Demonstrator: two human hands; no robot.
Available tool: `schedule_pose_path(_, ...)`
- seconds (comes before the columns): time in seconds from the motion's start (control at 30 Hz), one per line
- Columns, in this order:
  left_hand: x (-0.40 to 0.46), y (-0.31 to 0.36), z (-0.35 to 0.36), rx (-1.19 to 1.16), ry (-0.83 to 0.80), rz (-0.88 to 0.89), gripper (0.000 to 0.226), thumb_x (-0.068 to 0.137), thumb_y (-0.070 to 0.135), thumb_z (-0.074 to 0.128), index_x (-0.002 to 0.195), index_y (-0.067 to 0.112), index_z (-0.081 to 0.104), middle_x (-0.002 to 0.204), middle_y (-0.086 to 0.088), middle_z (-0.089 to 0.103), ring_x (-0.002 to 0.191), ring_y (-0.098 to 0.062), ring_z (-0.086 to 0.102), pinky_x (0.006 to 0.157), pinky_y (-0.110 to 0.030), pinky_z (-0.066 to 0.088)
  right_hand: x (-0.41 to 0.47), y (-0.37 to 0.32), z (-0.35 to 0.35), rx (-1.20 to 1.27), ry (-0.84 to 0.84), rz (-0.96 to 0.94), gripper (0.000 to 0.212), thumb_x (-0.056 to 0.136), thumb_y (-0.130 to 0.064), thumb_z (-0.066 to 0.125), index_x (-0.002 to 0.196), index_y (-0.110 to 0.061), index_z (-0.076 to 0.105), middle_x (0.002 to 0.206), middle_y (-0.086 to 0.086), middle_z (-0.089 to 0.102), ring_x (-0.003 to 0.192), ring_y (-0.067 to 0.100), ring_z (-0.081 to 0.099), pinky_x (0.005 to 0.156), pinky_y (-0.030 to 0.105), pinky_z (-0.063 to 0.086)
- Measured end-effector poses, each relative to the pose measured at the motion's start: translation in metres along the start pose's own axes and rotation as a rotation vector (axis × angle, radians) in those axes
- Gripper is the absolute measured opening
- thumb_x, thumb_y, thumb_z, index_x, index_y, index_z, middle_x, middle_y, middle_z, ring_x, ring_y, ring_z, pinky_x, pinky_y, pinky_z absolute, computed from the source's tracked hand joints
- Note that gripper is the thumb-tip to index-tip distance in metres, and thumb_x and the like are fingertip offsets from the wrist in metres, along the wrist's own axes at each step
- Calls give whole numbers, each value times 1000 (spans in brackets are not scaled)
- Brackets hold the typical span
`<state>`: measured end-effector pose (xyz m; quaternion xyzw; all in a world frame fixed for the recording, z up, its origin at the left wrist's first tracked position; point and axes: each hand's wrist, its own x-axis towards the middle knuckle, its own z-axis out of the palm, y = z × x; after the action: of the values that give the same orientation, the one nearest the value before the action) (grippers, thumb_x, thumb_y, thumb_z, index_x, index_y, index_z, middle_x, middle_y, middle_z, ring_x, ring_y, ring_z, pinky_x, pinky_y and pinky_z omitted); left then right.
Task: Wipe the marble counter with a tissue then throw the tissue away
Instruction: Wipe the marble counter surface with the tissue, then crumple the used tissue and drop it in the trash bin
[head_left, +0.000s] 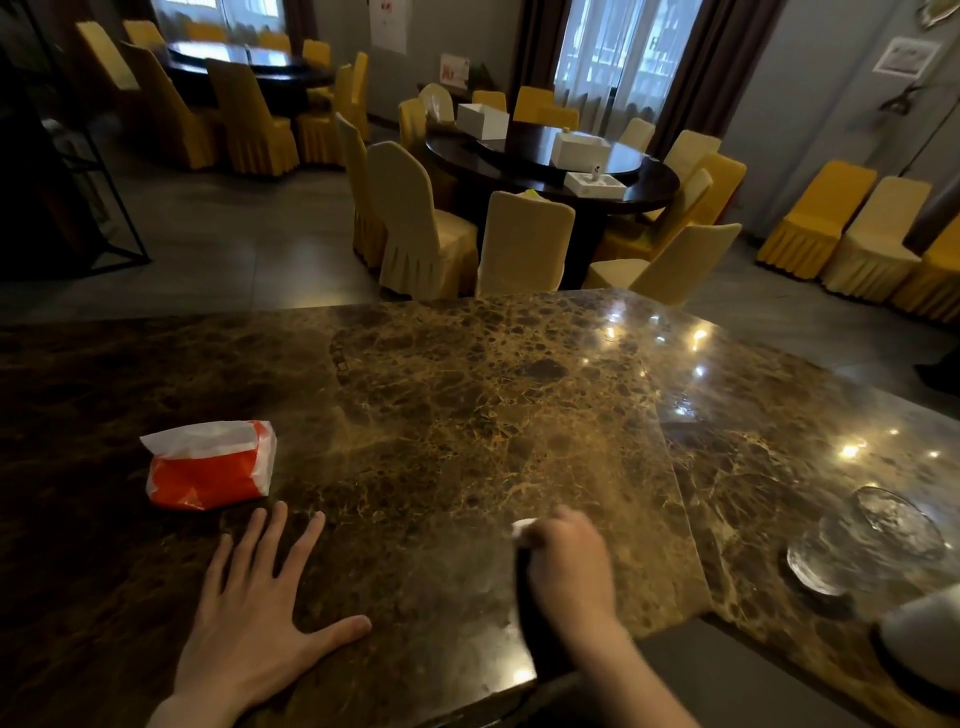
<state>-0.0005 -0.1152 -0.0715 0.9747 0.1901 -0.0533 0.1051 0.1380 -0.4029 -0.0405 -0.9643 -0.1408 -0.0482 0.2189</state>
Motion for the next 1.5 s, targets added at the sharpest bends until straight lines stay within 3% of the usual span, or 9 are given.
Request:
schedule_pose_path(0.17,-2,0,0,-45,-4,2,127,52,115,17,152,50,-26,163,7,-39,149,-13,-39,128,-47,-19,28,11,-6,18,105,256,12,91,-11,70,87,-14,81,87,5,69,85,27,65,66,31,46)
schedule_pose_path(0.4,-3,-2,1,-51,10,10,128,53,115,18,155,49,-21,165,6,-37,149,-13,-39,128,-48,-18,5,-113,45,264,-162,-275,20,95,-11,66,108,-21,78,103,-5,71,100,11,57,86,25,49)
schedule_pose_path(0.63,-2,-4,7,-40,42,15,130,52,115,17,157,46,-19,167,4,-33,151,-15,-37,129,-49,-15,-25,-98,41,70,-325,-515,19,82,-12,72,93,-26,78,88,-7,66,89,15,54,67,27,43)
schedule_pose_path(0.8,-2,-5,6,-57,54,21,130,53,115,18,157,47,-18,169,4,-30,152,-15,-35,129,-50,-14,-22,-63,20,70,-179,-253,17,80,-6,69,82,-21,75,83,-7,66,85,18,61,66,32,47)
schedule_pose_path(0.93,-3,-4,2,-66,45,32,131,53,115,18,158,45,-16,169,3,-29,153,-17,-34,129,-50,-14,-25,-56,4,359,-67,71,35,85,-1,71,106,-28,76,92,-15,73,83,2,67,75,27,58)
schedule_pose_path(1.07,-7,-1,0,-51,56,36,131,55,113,18,161,41,-12,172,-1,-23,155,-20,-28,130,-51,-11,-29,-59,-12,728,-226,324,40,93,-4,69,121,-33,71,102,-12,72,94,5,67,80,25,59)
schedule_pose_path(1.17,-11,2,-2,-48,90,33,127,59,112,18,162,42,-8,174,0,-14,158,-18,-20,131,-50,-8,-33,-63,-21,956,-329,466,39,96,2,63,112,-31,78,102,-4,76,94,17,72,83,40,63)
schedule_pose_path(1.27,-18,3,-5,-81,127,32,123,62,110,22,162,42,-3,175,2,-6,159,-17,-12,131,-49,-5,-40,-68,-26,1044,-376,447,35,96,1,65,101,-30,82,98,1,79,91,21,76,80,44,65)
schedule_pose_path(1.5,-47,-20,-12,-76,168,-3,120,65,109,21,162,43,-1,175,1,-1,160,-19,-7,132,-50,-2,-67,-91,-26,1020,-513,239,35,92,1,71,98,-32,80,94,2,79,89,16,76,73,28,61)
